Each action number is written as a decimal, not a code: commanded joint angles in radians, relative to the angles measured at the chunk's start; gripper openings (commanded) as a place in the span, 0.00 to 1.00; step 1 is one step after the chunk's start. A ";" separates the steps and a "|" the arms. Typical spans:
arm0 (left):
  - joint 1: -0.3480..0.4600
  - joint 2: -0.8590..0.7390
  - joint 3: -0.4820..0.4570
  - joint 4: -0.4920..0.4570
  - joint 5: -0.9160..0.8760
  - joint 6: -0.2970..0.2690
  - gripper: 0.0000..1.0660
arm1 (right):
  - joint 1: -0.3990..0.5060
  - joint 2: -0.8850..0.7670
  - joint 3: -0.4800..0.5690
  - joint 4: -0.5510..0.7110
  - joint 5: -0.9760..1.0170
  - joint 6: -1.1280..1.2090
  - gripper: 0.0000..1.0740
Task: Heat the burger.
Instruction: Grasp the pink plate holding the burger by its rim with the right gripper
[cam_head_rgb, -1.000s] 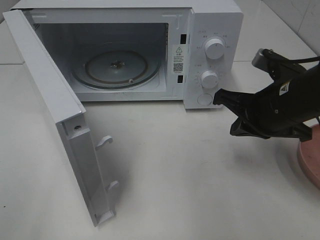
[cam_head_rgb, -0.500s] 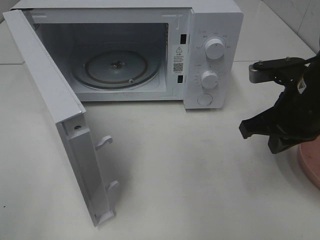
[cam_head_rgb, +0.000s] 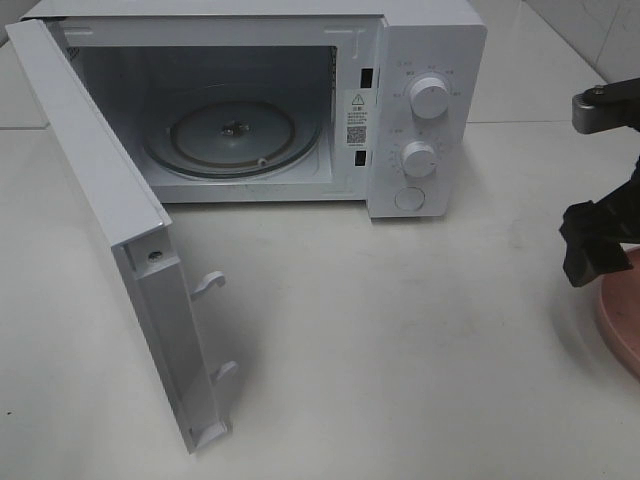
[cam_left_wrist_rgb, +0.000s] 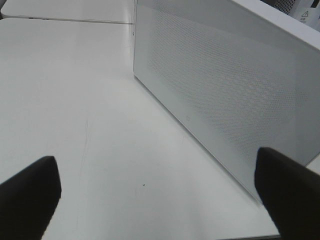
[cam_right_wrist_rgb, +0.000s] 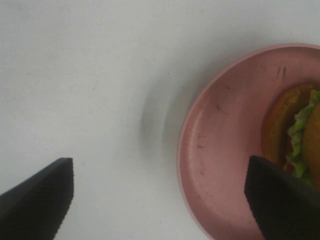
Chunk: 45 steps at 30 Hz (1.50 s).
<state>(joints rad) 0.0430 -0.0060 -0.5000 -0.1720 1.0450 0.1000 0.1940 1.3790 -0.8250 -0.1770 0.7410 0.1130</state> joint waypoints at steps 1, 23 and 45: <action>-0.003 -0.024 0.005 -0.008 -0.010 -0.001 0.92 | -0.055 -0.005 -0.003 -0.006 -0.001 -0.044 0.95; -0.003 -0.024 0.005 -0.008 -0.010 -0.001 0.92 | -0.135 0.204 -0.003 -0.001 -0.064 -0.058 0.88; -0.003 -0.024 0.005 -0.008 -0.010 -0.001 0.92 | -0.135 0.358 0.017 -0.128 -0.188 0.051 0.78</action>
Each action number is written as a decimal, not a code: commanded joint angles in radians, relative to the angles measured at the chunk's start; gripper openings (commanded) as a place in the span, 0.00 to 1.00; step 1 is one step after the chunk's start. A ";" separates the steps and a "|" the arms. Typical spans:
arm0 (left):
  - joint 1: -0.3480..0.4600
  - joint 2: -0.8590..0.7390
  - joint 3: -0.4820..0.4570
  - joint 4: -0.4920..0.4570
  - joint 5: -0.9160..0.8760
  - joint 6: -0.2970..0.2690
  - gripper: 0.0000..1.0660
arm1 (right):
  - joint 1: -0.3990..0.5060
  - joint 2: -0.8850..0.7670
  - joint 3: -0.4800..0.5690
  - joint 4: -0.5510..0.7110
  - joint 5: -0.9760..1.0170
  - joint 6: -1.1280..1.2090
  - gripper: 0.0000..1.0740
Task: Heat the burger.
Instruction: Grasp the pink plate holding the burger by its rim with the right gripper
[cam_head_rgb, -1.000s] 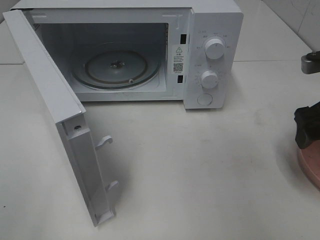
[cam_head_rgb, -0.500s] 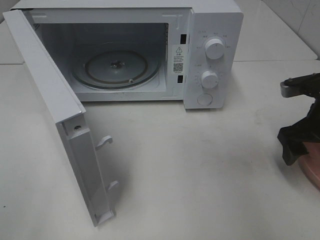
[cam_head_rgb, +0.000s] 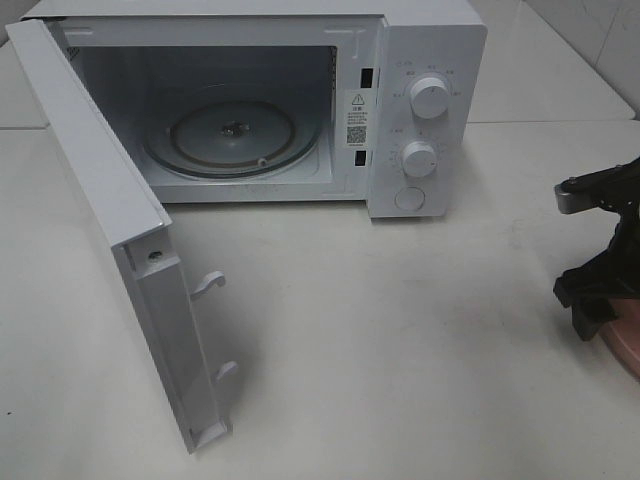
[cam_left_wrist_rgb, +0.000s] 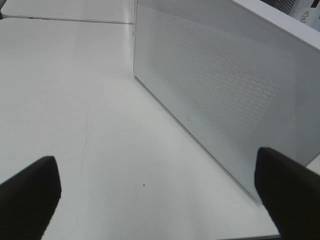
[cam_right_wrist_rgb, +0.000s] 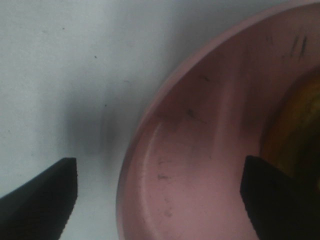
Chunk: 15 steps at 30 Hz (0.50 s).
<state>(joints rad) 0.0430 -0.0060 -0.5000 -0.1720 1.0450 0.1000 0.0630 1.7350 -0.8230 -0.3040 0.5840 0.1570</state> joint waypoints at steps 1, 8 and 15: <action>-0.003 -0.024 0.005 -0.008 -0.010 -0.001 0.92 | -0.004 0.002 0.033 -0.001 -0.061 0.007 0.76; -0.003 -0.024 0.005 -0.008 -0.010 -0.001 0.92 | -0.004 0.002 0.068 -0.001 -0.111 0.007 0.74; -0.003 -0.024 0.005 -0.008 -0.010 -0.001 0.92 | -0.004 0.040 0.072 -0.001 -0.110 0.011 0.74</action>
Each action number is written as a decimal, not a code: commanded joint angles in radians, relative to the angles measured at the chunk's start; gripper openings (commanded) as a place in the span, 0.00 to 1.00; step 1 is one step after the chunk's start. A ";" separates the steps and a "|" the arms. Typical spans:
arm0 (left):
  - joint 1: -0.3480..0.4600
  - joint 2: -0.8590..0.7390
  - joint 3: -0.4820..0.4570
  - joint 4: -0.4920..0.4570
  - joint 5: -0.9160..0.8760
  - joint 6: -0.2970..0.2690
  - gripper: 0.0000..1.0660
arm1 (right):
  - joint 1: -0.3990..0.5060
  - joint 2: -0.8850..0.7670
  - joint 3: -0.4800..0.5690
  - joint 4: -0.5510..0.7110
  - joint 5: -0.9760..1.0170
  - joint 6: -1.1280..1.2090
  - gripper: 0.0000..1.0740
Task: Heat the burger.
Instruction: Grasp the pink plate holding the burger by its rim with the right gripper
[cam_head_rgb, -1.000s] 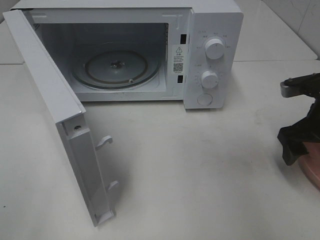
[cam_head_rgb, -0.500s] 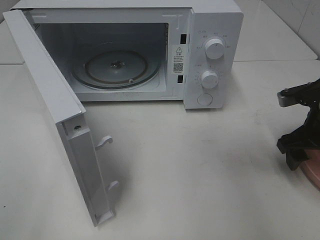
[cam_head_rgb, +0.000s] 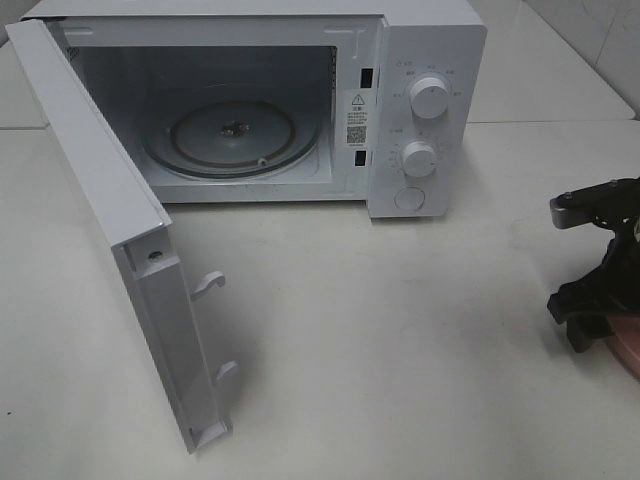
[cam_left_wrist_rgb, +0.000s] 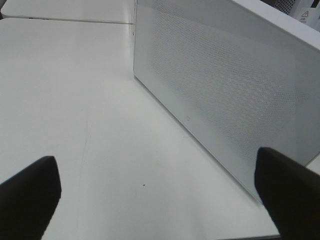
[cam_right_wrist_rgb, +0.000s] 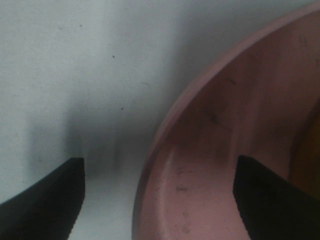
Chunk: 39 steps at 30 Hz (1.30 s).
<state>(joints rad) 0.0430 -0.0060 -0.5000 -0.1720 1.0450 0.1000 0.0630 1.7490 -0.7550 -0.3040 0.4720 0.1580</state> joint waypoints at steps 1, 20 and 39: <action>-0.003 -0.024 0.005 -0.008 -0.010 -0.001 0.92 | -0.004 0.026 0.004 -0.001 0.002 0.010 0.74; -0.003 -0.024 0.005 -0.008 -0.010 -0.001 0.92 | -0.004 0.046 0.004 -0.004 0.021 0.046 0.14; -0.003 -0.024 0.005 -0.008 -0.010 -0.001 0.92 | -0.001 -0.036 0.004 -0.009 0.089 0.065 0.00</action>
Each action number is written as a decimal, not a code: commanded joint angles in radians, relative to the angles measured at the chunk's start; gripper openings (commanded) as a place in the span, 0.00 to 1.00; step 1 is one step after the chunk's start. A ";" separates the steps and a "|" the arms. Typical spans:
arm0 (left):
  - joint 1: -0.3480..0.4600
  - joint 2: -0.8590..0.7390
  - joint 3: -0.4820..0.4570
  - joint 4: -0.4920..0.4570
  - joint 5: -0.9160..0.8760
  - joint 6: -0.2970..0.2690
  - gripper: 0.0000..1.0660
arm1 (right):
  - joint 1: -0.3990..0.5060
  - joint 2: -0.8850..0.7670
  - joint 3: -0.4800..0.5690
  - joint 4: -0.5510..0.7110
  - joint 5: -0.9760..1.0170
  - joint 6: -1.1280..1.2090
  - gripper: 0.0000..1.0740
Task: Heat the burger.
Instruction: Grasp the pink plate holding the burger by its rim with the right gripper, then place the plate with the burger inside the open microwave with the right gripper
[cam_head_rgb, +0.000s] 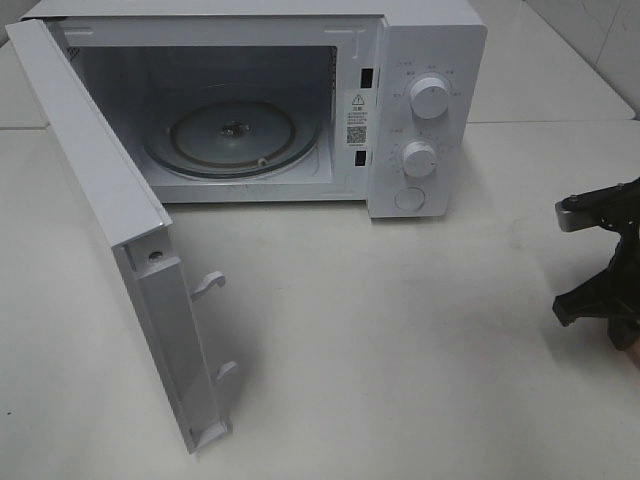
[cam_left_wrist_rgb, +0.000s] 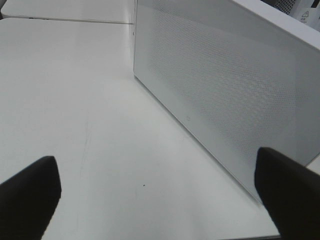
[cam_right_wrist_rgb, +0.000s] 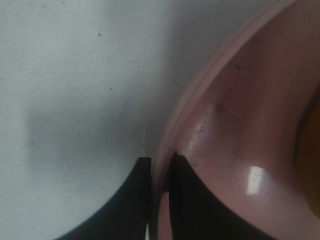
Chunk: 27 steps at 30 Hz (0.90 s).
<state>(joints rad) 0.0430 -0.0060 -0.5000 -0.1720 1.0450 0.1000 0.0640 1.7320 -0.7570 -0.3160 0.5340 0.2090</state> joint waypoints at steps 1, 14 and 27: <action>-0.003 -0.024 0.005 -0.008 -0.010 -0.001 0.92 | -0.002 -0.033 0.006 -0.004 0.038 0.021 0.00; -0.003 -0.024 0.005 -0.008 -0.010 -0.001 0.92 | 0.110 -0.070 0.006 -0.207 0.188 0.212 0.00; -0.003 -0.024 0.005 -0.008 -0.010 -0.001 0.92 | 0.224 -0.139 0.064 -0.339 0.265 0.350 0.00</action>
<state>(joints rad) 0.0430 -0.0060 -0.5000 -0.1720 1.0450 0.1000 0.2850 1.6070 -0.6960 -0.6010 0.7550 0.5430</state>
